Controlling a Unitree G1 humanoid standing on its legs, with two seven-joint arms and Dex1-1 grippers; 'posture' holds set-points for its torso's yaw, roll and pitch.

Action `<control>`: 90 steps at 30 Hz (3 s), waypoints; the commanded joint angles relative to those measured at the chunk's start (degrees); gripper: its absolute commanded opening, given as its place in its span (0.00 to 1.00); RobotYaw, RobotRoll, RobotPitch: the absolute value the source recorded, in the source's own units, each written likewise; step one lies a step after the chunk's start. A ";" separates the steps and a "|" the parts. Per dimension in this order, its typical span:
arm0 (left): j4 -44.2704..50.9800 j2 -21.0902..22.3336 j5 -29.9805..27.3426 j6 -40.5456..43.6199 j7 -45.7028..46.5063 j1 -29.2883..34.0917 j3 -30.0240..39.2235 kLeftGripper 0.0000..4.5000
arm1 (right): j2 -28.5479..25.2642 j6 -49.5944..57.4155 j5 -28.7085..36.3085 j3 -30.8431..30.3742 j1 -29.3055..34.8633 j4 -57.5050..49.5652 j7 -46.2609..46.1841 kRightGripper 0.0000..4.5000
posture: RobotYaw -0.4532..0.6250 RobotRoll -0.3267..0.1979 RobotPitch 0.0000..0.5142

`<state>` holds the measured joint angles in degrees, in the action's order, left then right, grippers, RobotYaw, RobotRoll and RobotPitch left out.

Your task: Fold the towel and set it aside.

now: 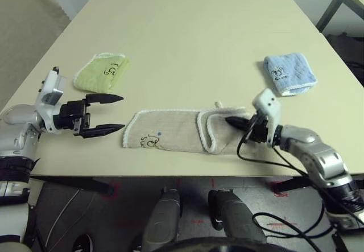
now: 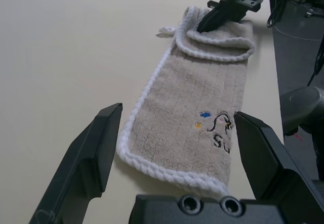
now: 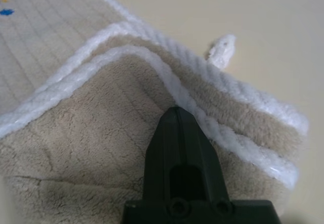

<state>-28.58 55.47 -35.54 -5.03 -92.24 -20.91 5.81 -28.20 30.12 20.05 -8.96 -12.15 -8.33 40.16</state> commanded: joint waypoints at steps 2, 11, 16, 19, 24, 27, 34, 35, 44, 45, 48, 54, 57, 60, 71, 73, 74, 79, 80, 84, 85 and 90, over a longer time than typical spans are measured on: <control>1.38 0.37 -0.01 0.48 -0.26 0.95 -0.77 1.00 | 2.91 3.37 3.15 1.99 0.37 -1.29 -0.82 0.00 | 0.47 0.62 0.30; 1.52 0.31 -0.01 0.66 -0.26 0.93 -1.05 1.00 | 1.16 4.38 10.89 9.28 -0.17 -9.15 2.32 0.00 | 0.46 0.62 0.30; 1.43 -0.39 0.34 0.61 -0.26 0.24 -1.48 1.00 | 0.68 1.99 5.23 7.23 -0.18 -1.19 0.65 0.00 | 0.46 0.62 0.29; 1.57 -0.53 0.29 0.56 -0.26 0.30 -1.43 1.00 | 1.50 0.11 2.04 5.41 -0.12 3.54 -0.08 0.00 | 0.46 0.62 0.28; 2.19 -0.31 0.10 0.58 -0.26 0.99 -1.14 1.00 | 2.21 -0.43 1.02 4.80 0.12 4.49 0.33 0.00 | 0.47 0.62 0.29; 2.25 -0.08 0.45 0.33 -0.26 1.56 -0.76 1.00 | 1.25 0.63 3.08 6.74 -0.27 2.72 1.55 0.04 | 0.47 0.62 0.29; -0.98 0.91 2.45 0.91 -0.26 0.53 -0.30 1.00 | -9.21 3.78 11.92 14.55 -4.35 -4.62 11.24 0.53 | 0.45 0.62 0.30; -1.81 0.65 3.50 1.81 0.45 -0.16 -0.30 1.00 | -10.74 2.57 11.54 13.98 -4.08 -5.19 13.13 0.60 | 0.45 0.62 0.29; 3.78 4.65 9.76 60.07 15.65 -8.87 -11.77 1.00 | -18.53 -14.96 9.74 9.31 0.10 -6.39 36.22 1.00 | 0.45 0.62 0.30; 5.04 5.62 9.25 65.61 14.97 -9.68 -13.34 1.00 | -18.57 -16.71 9.24 9.03 -0.13 -6.39 37.13 1.00 | 0.45 0.62 0.30; 6.23 7.33 6.75 78.49 12.72 -12.90 -16.59 1.00 | -18.62 -21.27 7.41 8.26 -0.85 -6.07 39.10 1.00 | 0.44 0.62 0.30; 0.87 6.60 5.21 88.98 13.00 -18.94 -20.44 1.00 | -19.79 -26.79 5.32 7.82 -0.50 -5.16 42.04 1.00 | 0.43 0.62 0.30; -2.64 5.32 5.79 90.12 13.50 -19.47 -23.29 1.00 | -20.37 -27.71 5.40 8.24 0.03 -4.97 42.21 1.00 | 0.42 0.62 0.30; -5.85 3.30 5.46 91.30 13.88 -19.67 -24.45 1.00 | -20.72 -27.74 5.53 8.48 0.44 -4.99 41.79 1.00 | 0.41 0.62 0.30; -8.61 -2.39 1.69 96.28 14.26 -20.99 -24.23 1.00 | -22.38 -18.94 9.85 10.36 2.09 -8.83 37.83 1.00 | 0.40 0.62 0.31; -8.74 -2.80 1.25 96.16 14.30 -20.95 -24.49 1.00 | -22.08 -14.53 12.39 11.22 1.85 -10.03 35.38 1.00 | 0.40 0.62 0.31; -8.89 -2.98 0.98 96.16 14.30 -20.96 -24.53 1.00 | -22.01 -13.24 13.07 11.50 1.82 -10.47 34.67 1.00 | 0.40 0.62 0.31; -7.86 -2.83 1.35 93.84 13.33 -20.25 -26.97 0.73 | -22.35 -12.53 12.55 11.31 2.25 -11.41 34.01 1.00 | 0.39 0.62 0.31; -7.56 -2.68 1.31 93.40 12.86 -20.04 -27.49 0.65 | -22.29 -12.37 12.57 11.31 2.29 -11.62 33.79 1.00 | 0.39 0.62 0.31; -8.46 -2.73 1.36 91.92 11.49 -20.44 -27.98 0.32 | -22.23 -11.92 12.57 11.27 2.46 -12.21 33.15 1.00 | 0.39 0.62 0.31; -8.87 -2.61 1.59 91.40 11.14 -20.58 -28.21 0.24 | -22.33 -11.93 12.35 11.21 2.49 -12.21 33.11 1.00 | 0.39 0.62 0.31; -11.33 -1.15 2.99 88.64 9.19 -20.94 -28.63 0.01 | -22.44 -11.88 12.14 11.06 2.55 -12.02 33.05 1.00 | 0.39 0.62 0.31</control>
<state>-38.87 53.38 -33.67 84.36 -82.46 -42.00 -21.77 -50.16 17.88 32.21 1.71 -10.07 -19.74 73.22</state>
